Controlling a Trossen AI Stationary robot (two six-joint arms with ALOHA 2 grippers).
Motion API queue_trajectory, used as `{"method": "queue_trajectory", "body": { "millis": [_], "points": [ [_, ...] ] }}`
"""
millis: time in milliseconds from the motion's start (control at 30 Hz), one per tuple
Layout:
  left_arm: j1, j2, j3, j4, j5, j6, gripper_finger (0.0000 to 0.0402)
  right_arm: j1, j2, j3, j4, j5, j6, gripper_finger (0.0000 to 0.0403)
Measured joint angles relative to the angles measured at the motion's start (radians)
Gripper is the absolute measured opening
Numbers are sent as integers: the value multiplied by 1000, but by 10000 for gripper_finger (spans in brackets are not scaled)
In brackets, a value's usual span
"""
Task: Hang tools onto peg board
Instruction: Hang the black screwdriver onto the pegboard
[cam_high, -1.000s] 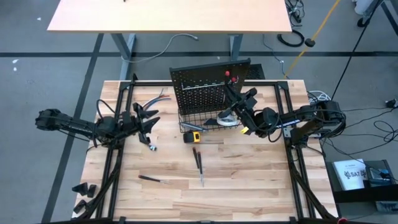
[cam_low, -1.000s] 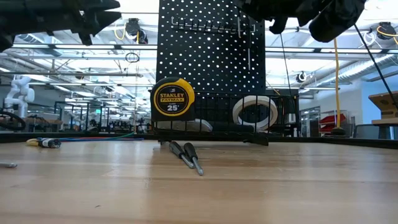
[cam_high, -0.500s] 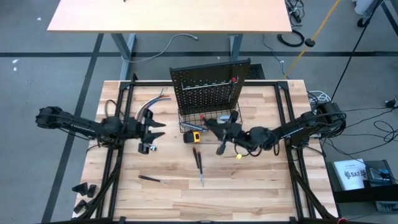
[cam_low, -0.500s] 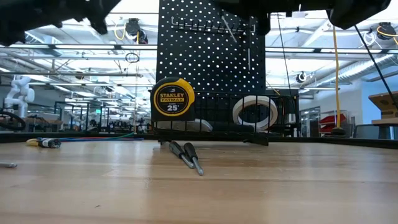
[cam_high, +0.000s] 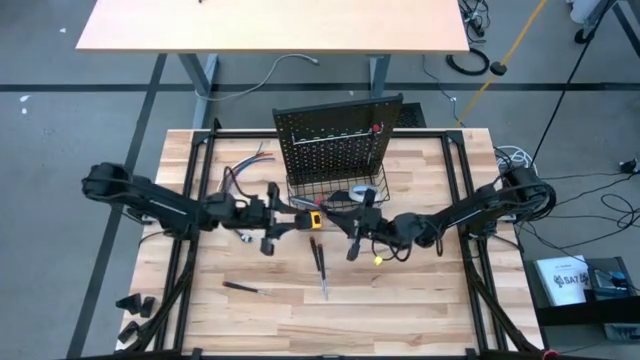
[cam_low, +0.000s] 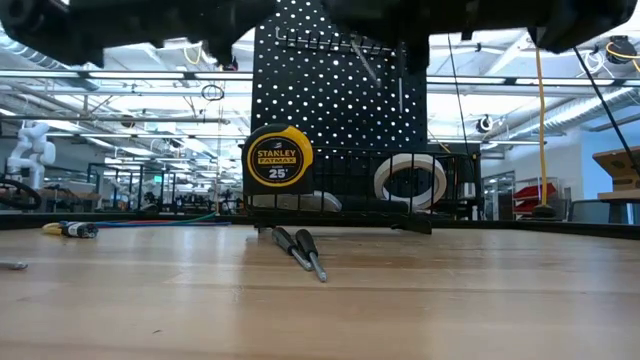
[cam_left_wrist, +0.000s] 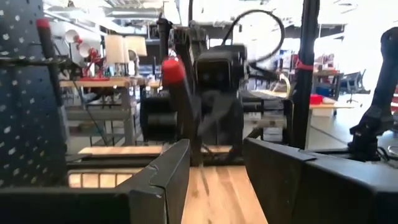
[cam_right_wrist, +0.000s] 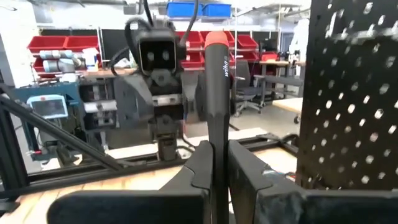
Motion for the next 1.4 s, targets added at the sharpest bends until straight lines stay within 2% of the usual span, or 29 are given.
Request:
{"method": "queue_trajectory", "body": {
  "millis": [167, 300, 500, 867, 1000, 1167, 1400],
  "points": [
    [0, 108, 29, 64, -32, 22, 157, 2, 93, 38, 70, -22, -4, 16],
    [0, 148, 46, 100, -30, 21, 157, 2, 148, 95, 73, -46, -23, 16],
    [0, 155, 51, 100, -23, 20, 157, 0, 192, 143, 50, -47, -38, 16],
    [0, 155, 51, 99, -5, 27, 155, -3, 192, 144, 50, -16, -45, 16],
    [0, 155, 51, 110, -7, 53, 124, -3, 191, 144, 50, -18, -45, 16],
    [-1, 155, 51, 133, -34, 44, 49, -3, 191, 144, 51, -25, -52, 19],
    [-1, 155, 51, 126, -69, 56, 48, -3, 188, 144, 52, -13, -94, 79]
  ]
}}
